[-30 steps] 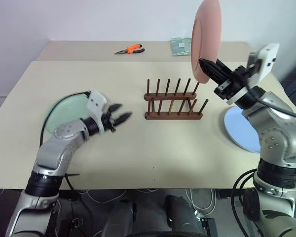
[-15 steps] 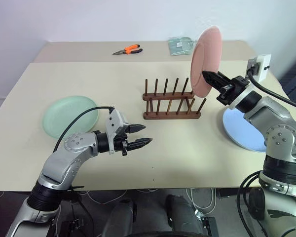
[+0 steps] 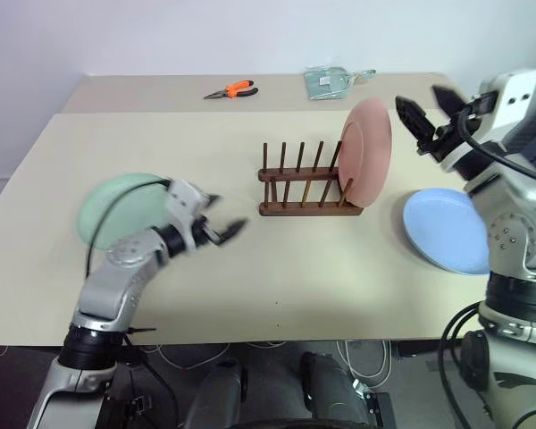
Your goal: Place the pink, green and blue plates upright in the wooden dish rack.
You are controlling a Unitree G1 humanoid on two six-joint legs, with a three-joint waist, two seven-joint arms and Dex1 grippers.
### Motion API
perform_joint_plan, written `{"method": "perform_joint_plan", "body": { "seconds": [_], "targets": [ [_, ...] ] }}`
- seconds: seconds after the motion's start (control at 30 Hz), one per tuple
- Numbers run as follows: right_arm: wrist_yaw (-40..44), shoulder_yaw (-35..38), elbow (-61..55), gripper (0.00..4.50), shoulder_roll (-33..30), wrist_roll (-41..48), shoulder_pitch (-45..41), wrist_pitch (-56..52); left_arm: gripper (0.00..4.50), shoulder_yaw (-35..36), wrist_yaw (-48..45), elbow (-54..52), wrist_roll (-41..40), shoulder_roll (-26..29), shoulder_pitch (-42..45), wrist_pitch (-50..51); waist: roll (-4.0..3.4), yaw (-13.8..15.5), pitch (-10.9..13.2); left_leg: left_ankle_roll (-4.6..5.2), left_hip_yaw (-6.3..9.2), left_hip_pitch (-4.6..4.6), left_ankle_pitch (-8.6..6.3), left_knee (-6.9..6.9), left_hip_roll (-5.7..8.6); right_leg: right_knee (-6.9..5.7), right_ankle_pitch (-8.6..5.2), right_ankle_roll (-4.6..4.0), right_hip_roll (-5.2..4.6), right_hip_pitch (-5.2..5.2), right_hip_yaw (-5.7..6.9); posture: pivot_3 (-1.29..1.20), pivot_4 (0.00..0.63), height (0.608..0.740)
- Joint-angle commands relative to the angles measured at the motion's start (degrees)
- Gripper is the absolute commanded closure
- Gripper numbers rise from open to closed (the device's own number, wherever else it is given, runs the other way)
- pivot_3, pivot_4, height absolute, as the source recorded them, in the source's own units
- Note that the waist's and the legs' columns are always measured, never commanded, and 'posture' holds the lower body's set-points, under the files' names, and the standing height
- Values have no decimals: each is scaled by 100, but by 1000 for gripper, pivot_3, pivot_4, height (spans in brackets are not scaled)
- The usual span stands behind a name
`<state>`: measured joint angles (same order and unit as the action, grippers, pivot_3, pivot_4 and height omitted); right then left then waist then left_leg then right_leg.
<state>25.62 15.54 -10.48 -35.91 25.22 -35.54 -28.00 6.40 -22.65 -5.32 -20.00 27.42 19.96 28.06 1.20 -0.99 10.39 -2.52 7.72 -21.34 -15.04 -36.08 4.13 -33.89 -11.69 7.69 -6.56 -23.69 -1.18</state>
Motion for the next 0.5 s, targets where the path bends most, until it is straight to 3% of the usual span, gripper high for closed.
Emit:
{"method": "perform_joint_plan", "body": {
  "seconds": [0.03, 0.13, 0.23, 0.37, 0.5],
  "targets": [
    [516, -679, -674, 27, -169, -261, -240, 371, 0, 1024, 1324, 255, 238, -100, 343, 131, -1, -15, 0, 0, 0, 1, 0, 1, -1, -1, 0, 0, 0, -1, 0, 0, 150, 740],
    [994, -1456, -1032, 27, -303, -656, -169, 578, 0, 1790, 2278, 463, 343, -113, 504, 488, 2, -7, -2, -1, 1, 1, 0, 1, -1, -2, -1, 3, 0, -1, 0, 0, 150, 740],
    [1208, -2192, -1211, 27, 17, -844, 35, 722, 0, 2568, 2991, 311, 306, -142, 391, 954, 15, 9, -8, -2, 3, -1, 0, -2, 2, -2, -1, 5, -2, -1, 1, 0, 150, 740],
    [1278, -2731, -1212, 27, 410, -1103, 262, 956, 0, 3162, 3147, -207, -260, -441, 78, 1929, 22, 51, -9, -5, 9, -4, 1, -6, 6, -5, -1, 5, -6, 0, 1, 0, 150, 740],
    [1342, -2925, -1062, 27, 652, -1269, 369, 1119, 0, 3672, 3172, -723, -1150, -1118, -192, 2918, 32, 91, -13, -8, 20, -5, 3, -16, 12, -12, -2, 5, -12, 4, 8, 0, 150, 740]
  ]
}}
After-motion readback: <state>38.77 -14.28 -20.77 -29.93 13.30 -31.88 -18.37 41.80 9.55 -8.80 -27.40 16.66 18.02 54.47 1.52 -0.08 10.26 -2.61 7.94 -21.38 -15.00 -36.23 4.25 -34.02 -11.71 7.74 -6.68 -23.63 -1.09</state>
